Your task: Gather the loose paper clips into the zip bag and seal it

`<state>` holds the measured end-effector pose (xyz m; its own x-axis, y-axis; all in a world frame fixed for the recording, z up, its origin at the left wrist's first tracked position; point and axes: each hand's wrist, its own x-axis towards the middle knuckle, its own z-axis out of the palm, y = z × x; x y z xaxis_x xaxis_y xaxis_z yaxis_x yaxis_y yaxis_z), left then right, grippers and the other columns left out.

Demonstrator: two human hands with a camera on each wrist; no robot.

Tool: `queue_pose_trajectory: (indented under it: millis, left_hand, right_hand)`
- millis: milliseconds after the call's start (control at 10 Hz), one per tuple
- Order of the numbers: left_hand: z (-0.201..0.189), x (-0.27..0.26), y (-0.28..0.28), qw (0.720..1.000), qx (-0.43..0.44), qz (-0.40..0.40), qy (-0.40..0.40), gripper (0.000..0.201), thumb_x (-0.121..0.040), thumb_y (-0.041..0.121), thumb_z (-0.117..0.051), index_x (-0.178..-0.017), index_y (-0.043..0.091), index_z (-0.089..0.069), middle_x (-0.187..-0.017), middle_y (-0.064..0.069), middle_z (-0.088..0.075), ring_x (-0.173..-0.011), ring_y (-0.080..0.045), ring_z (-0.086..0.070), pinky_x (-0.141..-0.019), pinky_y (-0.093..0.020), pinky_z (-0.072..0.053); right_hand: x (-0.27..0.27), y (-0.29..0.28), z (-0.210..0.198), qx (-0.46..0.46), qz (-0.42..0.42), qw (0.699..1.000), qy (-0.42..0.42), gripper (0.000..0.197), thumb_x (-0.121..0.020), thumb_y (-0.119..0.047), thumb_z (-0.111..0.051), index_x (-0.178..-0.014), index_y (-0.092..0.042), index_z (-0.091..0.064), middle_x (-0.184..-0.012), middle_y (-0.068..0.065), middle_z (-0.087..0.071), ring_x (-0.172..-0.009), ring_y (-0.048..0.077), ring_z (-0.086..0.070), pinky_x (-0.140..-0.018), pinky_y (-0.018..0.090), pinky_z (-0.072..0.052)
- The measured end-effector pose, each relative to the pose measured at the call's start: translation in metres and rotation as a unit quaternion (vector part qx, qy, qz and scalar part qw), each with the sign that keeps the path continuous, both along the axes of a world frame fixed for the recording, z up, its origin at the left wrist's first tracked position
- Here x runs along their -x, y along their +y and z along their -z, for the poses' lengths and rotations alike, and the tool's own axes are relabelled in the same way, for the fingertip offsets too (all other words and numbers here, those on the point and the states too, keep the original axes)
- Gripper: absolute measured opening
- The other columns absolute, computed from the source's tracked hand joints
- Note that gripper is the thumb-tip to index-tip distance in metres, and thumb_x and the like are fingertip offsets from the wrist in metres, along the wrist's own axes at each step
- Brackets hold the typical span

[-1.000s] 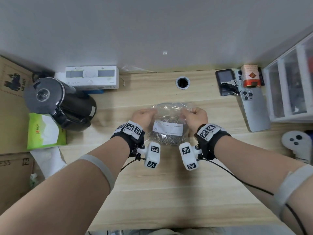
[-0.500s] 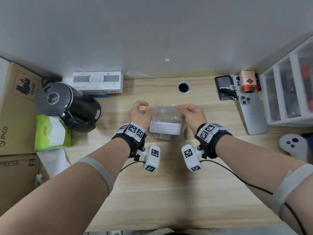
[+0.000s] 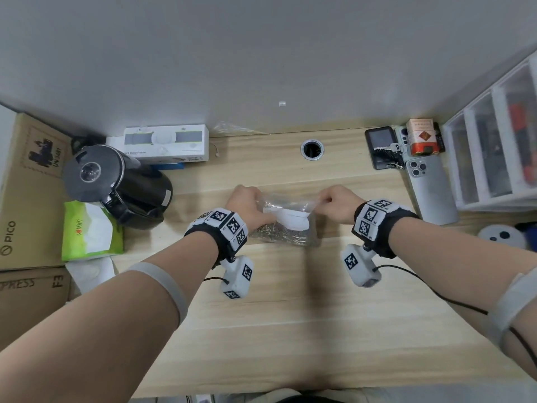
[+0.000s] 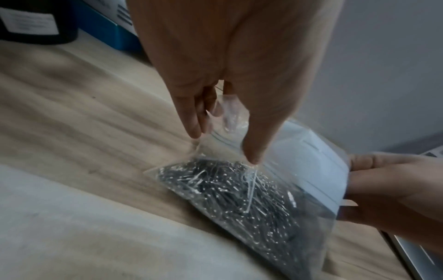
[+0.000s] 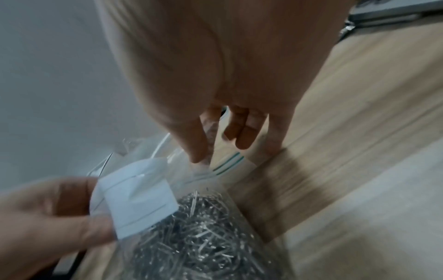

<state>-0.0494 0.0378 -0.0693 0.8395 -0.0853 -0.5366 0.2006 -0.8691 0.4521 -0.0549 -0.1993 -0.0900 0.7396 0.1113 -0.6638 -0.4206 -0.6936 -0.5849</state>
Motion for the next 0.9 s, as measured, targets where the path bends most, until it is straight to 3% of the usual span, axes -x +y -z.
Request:
queue_pose_trajectory:
  millis: [100, 200, 300, 400, 500, 600, 700, 800, 900]
  left_hand:
    - [0.009, -0.001, 0.004, 0.997, 0.065, -0.044, 0.019, 0.059, -0.066, 0.043, -0.087, -0.110, 0.010, -0.064, -0.112, -0.001, -0.056, -0.080, -0.005, -0.056, -0.063, -0.012, -0.039]
    - [0.016, -0.001, 0.000, 0.979, 0.145, -0.122, 0.075, 0.060, -0.071, 0.042, -0.085, -0.115, 0.010, -0.061, -0.105, -0.007, -0.070, -0.089, -0.019, -0.066, -0.076, -0.029, -0.053]
    - [0.023, -0.001, -0.008, 0.959, 0.177, -0.203, 0.088, 0.056, -0.077, 0.038, -0.082, -0.116, 0.007, -0.055, -0.085, -0.008, -0.071, -0.059, -0.013, -0.061, -0.055, -0.022, -0.049]
    - [0.028, 0.001, -0.015, 0.957, 0.150, -0.235, 0.084, 0.046, -0.083, 0.041, -0.077, -0.106, 0.007, -0.057, -0.067, -0.003, -0.062, -0.054, -0.013, -0.056, -0.048, -0.022, -0.042]
    - [0.032, 0.005, -0.019, 0.957, 0.131, -0.250, 0.071, 0.048, -0.081, 0.048, -0.075, -0.096, 0.004, -0.064, -0.067, -0.004, -0.059, -0.065, -0.021, -0.058, -0.050, -0.024, -0.037]
    - [0.030, 0.005, -0.025, 0.962, 0.110, -0.235, 0.083, 0.049, -0.080, 0.052, -0.073, -0.091, 0.004, -0.065, -0.067, -0.003, -0.060, -0.058, -0.016, -0.057, -0.047, -0.023, -0.036]
    - [0.023, 0.004, -0.029, 0.968, 0.089, -0.220, 0.081, 0.045, -0.079, 0.052, -0.072, -0.081, 0.008, -0.064, -0.066, -0.003, -0.061, -0.059, -0.018, -0.059, -0.049, -0.023, -0.040]
    - [0.018, 0.004, -0.023, 0.967, 0.080, -0.224, 0.092, 0.055, -0.074, 0.058, -0.071, -0.092, 0.007, -0.067, -0.077, -0.002, -0.070, -0.067, -0.013, -0.063, -0.052, -0.024, -0.040]
    - [0.011, 0.005, -0.013, 0.966, 0.064, -0.240, 0.069, 0.059, -0.074, 0.057, -0.066, -0.100, 0.005, -0.065, -0.090, -0.005, -0.068, -0.072, -0.012, -0.059, -0.054, -0.026, -0.037]
  right_hand:
    - [-0.005, -0.003, 0.002, -0.033, 0.064, 0.997, 0.034, 0.030, -0.079, -0.029, -0.066, -0.099, -0.008, -0.071, -0.102, 0.005, -0.070, -0.098, 0.023, -0.063, -0.095, 0.036, -0.048]
    - [-0.003, 0.002, -0.007, -0.100, 0.177, 0.977, 0.059, 0.013, -0.087, -0.009, -0.058, -0.075, -0.008, -0.062, -0.072, 0.007, -0.060, -0.071, 0.024, -0.057, -0.069, 0.032, -0.049]
    - [-0.001, 0.010, -0.010, -0.133, 0.279, 0.949, 0.064, 0.026, -0.091, -0.006, -0.045, -0.067, -0.008, -0.055, -0.064, 0.011, -0.053, -0.058, 0.024, -0.052, -0.063, 0.033, -0.049]
    - [0.000, 0.017, -0.006, -0.117, 0.339, 0.933, 0.019, 0.026, -0.093, -0.024, -0.043, -0.091, -0.008, -0.063, -0.067, 0.010, -0.054, -0.060, 0.026, -0.053, -0.064, 0.042, -0.049]
    - [0.010, 0.024, 0.000, -0.115, 0.304, 0.945, 0.009, 0.065, -0.086, -0.058, -0.052, -0.132, -0.013, -0.041, -0.099, 0.001, -0.054, -0.079, 0.017, -0.053, -0.071, 0.033, -0.044]
    - [0.018, 0.023, 0.009, -0.043, 0.178, 0.982, -0.042, 0.058, -0.086, -0.048, -0.064, -0.124, -0.010, -0.043, -0.112, 0.004, -0.058, -0.097, 0.022, -0.058, -0.085, 0.036, -0.048]
    - [0.014, 0.020, 0.006, 0.032, 0.145, 0.986, -0.069, 0.044, -0.090, -0.049, -0.054, -0.108, -0.009, -0.053, -0.105, 0.007, -0.063, -0.094, 0.027, -0.061, -0.084, 0.040, -0.051]
    - [0.010, 0.017, 0.004, 0.094, 0.099, 0.986, -0.091, 0.060, -0.088, -0.061, -0.048, -0.113, -0.007, -0.059, -0.113, 0.009, -0.062, -0.102, 0.029, -0.060, -0.093, 0.041, -0.049]
    - [0.012, 0.013, -0.001, 0.114, 0.141, 0.979, -0.092, 0.069, -0.087, -0.065, -0.041, -0.124, -0.009, -0.058, -0.128, 0.013, -0.052, -0.113, 0.031, -0.055, -0.102, 0.040, -0.043]
